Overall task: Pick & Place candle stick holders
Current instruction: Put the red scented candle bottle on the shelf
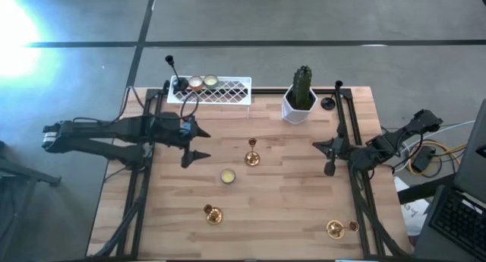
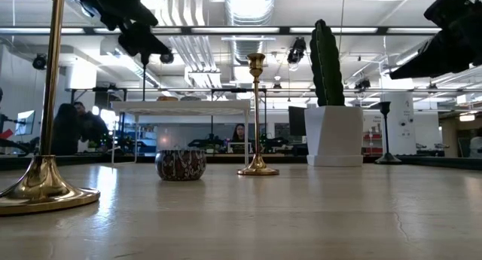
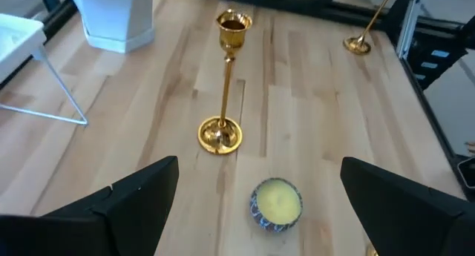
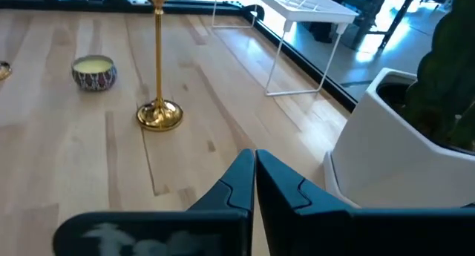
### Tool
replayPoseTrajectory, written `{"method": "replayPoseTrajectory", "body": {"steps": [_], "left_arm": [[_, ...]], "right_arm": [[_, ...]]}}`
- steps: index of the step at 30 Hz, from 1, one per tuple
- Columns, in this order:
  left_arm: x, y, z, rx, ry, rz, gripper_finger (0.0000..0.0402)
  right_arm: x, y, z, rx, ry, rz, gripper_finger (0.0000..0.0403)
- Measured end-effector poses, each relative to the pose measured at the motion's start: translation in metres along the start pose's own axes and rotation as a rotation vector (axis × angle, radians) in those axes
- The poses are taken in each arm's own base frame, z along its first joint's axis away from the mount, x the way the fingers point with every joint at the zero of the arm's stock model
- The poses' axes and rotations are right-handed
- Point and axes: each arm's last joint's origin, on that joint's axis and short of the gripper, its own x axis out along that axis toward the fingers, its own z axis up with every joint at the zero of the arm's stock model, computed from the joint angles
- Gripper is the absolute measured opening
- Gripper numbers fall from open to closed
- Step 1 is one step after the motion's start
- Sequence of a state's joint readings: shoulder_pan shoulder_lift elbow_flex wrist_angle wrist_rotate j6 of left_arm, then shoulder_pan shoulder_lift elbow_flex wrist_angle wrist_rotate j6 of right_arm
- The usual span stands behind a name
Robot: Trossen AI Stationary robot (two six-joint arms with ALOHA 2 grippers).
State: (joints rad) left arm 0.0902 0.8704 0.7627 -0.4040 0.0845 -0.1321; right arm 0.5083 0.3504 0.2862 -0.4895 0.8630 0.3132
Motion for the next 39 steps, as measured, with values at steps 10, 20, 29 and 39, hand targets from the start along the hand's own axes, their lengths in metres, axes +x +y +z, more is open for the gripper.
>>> {"method": "replayPoseTrajectory", "body": {"steps": [10,20,29,39], "left_arm": [[0.030,0.002,-0.002,0.035,0.275,0.026,0.0381],[0.059,-0.001,-0.004,0.091,0.414,0.012,0.0381],[0.089,-0.004,-0.014,0.153,0.521,0.000,0.0381],[0.115,-0.024,-0.030,0.300,0.580,-0.025,0.0381]], "right_arm": [[0.003,0.001,-0.008,-0.021,0.017,-0.004,0.0008],[0.003,0.001,-0.008,-0.020,0.017,-0.004,0.0008],[0.003,0.001,-0.008,-0.020,0.017,-0.004,0.0008],[0.003,0.001,-0.008,-0.020,0.017,-0.004,0.0008]]}}
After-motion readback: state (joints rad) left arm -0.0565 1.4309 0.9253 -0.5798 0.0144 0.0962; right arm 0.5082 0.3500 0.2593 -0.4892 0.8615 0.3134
